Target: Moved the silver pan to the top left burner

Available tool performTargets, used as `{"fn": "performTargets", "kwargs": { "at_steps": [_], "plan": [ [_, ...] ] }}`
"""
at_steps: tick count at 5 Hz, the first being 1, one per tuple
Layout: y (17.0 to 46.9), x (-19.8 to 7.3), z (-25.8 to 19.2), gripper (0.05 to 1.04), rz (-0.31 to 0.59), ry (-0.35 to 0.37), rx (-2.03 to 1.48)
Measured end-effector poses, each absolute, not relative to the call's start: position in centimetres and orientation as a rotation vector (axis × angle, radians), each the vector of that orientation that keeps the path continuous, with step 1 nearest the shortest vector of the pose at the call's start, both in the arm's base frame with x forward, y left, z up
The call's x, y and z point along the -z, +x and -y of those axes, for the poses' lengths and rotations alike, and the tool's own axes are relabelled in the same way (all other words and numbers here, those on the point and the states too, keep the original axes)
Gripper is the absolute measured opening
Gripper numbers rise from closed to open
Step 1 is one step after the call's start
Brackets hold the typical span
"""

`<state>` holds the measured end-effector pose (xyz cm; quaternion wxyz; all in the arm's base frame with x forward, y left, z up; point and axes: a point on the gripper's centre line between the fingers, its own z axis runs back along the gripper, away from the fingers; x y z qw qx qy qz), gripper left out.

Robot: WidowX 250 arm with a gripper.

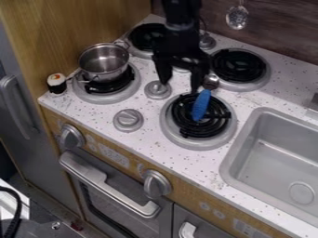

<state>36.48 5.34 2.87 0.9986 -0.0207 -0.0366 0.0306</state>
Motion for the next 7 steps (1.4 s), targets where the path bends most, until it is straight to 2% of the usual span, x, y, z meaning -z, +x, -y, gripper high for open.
{"fn": "performTargets", "kwargs": {
  "at_steps": [1, 2, 4, 5, 7],
  "plan": [
    [37.1, -3.3, -10.0, 0.995, 0.081, -0.011, -0.159],
    [37.7, -2.7, -12.8, 0.995, 0.079, 0.005, -0.216],
    [37.5, 0.6, -16.9, 0.995, -0.005, 0.029, -0.282],
    [37.5, 2.0, -17.5, 0.963, -0.047, 0.035, -0.292],
    [37.5, 2.7, -17.8, 0.388, -0.037, 0.041, -0.278]
  ]
}}
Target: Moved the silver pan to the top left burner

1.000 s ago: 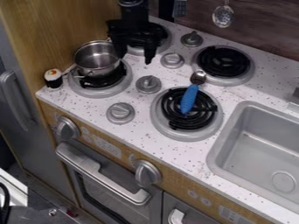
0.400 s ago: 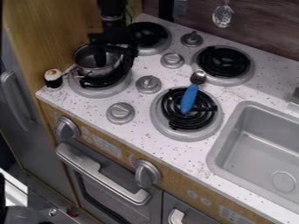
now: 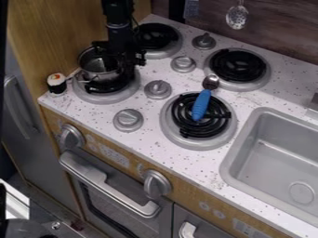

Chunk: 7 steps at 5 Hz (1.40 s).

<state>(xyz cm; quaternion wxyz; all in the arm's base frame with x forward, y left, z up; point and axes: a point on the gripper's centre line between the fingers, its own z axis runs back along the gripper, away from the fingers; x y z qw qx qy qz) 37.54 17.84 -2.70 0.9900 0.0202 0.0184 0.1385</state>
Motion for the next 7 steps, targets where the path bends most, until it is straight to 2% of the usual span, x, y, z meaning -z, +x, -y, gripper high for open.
{"fn": "performTargets", "kwargs": {
  "at_steps": [1, 2, 4, 5, 7],
  "plan": [
    [37.7, 3.1, -17.7, 0.165, -0.011, 0.041, -0.234],
    [38.9, 3.0, -17.3, 0.090, 0.067, 0.051, -0.154],
    [43.4, 2.1, -15.2, 0.082, 0.263, 0.112, 0.013],
    [46.4, 1.3, -14.1, 0.069, 0.334, 0.129, 0.067],
    [50.5, 1.9, -14.0, 0.067, 0.373, 0.147, 0.121]
  ]
}}
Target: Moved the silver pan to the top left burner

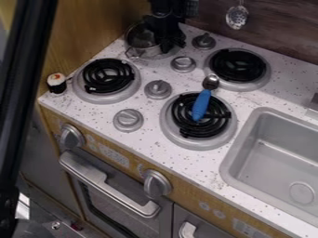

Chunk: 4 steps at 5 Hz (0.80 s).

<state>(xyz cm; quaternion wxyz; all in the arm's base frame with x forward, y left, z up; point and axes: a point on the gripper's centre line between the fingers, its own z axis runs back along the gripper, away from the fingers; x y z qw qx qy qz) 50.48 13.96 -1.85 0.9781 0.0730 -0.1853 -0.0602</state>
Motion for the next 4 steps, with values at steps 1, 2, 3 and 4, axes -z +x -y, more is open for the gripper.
{"fn": "performTargets", "kwargs": {
  "at_steps": [1, 2, 3, 4],
  "plan": [
    [51.6, 1.8, -14.4, 0.067, 0.386, 0.163, 0.121],
    [52.2, 1.8, -14.5, 0.085, 0.399, 0.163, 0.111],
    [52.0, 2.6, -14.2, 0.240, 0.409, 0.142, 0.087],
    [51.1, 3.2, -13.6, 0.508, 0.413, 0.139, 0.058]
  ]
}}
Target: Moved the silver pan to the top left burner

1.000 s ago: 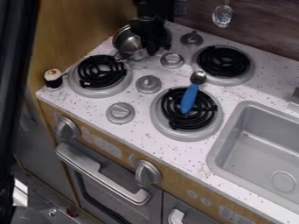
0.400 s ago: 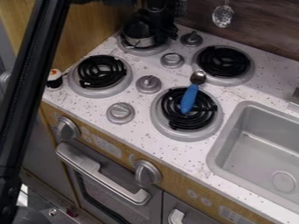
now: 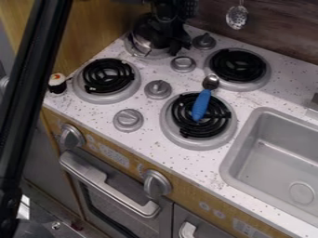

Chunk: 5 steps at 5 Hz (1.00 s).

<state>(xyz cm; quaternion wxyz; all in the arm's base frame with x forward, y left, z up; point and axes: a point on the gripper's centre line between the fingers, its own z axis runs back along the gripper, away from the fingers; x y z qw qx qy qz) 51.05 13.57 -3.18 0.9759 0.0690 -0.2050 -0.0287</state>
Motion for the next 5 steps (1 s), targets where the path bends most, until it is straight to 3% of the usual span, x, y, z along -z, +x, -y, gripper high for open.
{"fn": "performTargets", "kwargs": {
  "at_steps": [1, 2, 3, 5],
  "plan": [
    [50.5, 1.0, -13.2, 0.814, 0.483, 0.153, 0.041],
    [49.0, -1.7, -12.4, 1.000, 0.537, 0.149, 0.024],
    [46.2, -3.8, -11.7, 1.000, 0.512, 0.133, -0.013],
    [38.6, -3.6, -9.2, 1.000, 0.248, 0.110, -0.053]
  ]
}}
